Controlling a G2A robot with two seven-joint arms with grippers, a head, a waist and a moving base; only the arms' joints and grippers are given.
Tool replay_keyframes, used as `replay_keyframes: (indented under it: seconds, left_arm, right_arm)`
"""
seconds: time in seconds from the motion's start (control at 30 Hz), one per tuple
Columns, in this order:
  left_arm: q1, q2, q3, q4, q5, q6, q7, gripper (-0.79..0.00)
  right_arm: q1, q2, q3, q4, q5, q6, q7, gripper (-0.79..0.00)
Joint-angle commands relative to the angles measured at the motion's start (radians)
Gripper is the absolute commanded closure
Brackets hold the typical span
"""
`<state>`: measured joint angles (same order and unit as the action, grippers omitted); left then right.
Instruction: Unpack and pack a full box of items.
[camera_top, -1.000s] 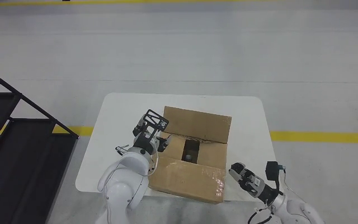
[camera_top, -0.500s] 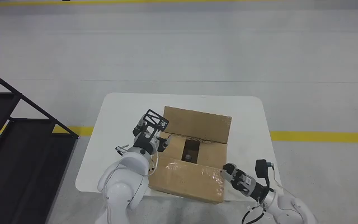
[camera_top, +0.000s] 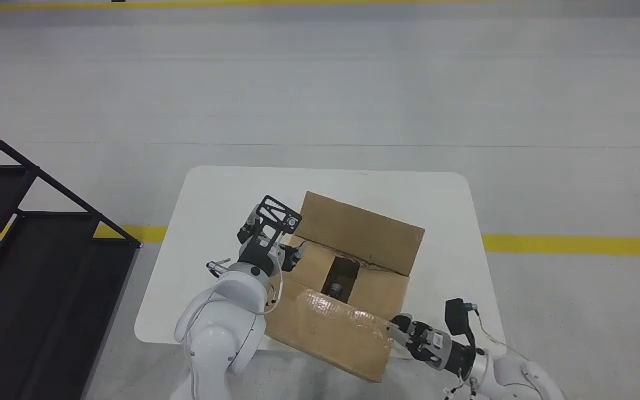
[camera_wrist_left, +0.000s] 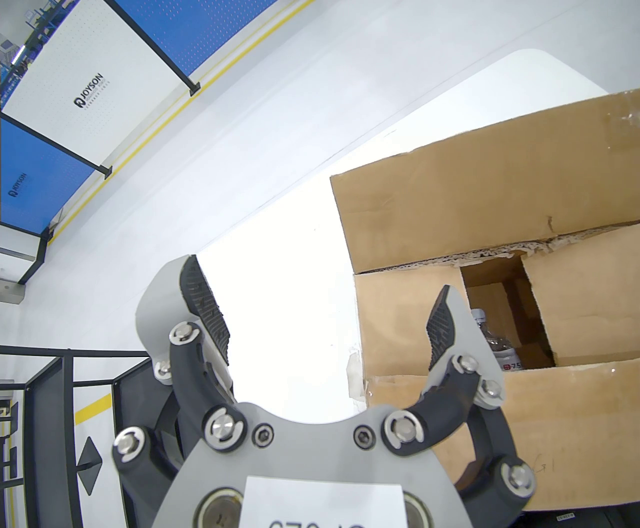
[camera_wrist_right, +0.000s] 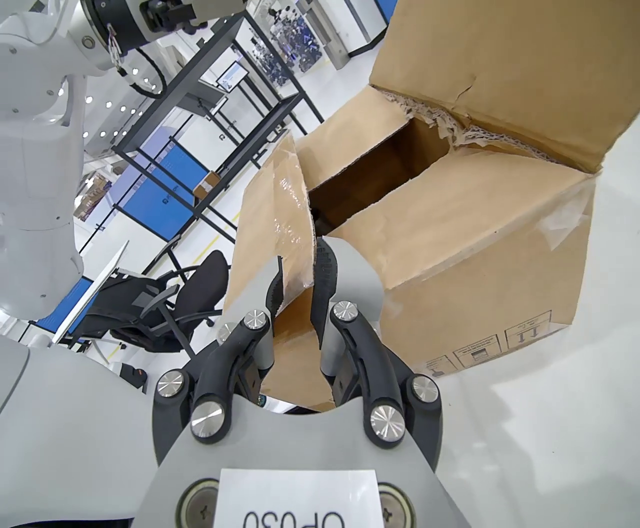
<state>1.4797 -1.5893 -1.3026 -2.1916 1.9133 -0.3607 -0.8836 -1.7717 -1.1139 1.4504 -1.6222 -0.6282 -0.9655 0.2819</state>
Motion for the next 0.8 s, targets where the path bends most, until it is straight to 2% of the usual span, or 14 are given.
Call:
replay_keyframes:
  seconds: [0.0, 0.47, 0.6, 0.77]
  left_arm:
    - [0.000, 0.000, 0.000, 0.000, 0.000, 0.000, 0.000, -0.785]
    - [0.000, 0.000, 0.000, 0.000, 0.000, 0.000, 0.000, -0.785]
    - [0.000, 0.000, 0.000, 0.000, 0.000, 0.000, 0.000, -0.785]
    - [0.000, 0.000, 0.000, 0.000, 0.000, 0.000, 0.000, -0.785]
  right_arm:
    - [0.002, 0.003, -0.001, -0.005, -0.001, 0.015, 0.019, 0.000]
    - [0.050, 0.022, 0.065, -0.093, -0.028, 0.048, 0.018, 0.000]
    - [0.080, 0.025, 0.098, -0.115, -0.080, 0.082, -0.012, 0.000]
    - [0.079, 0.023, 0.120, -0.152, -0.175, 0.100, -0.106, 0.000]
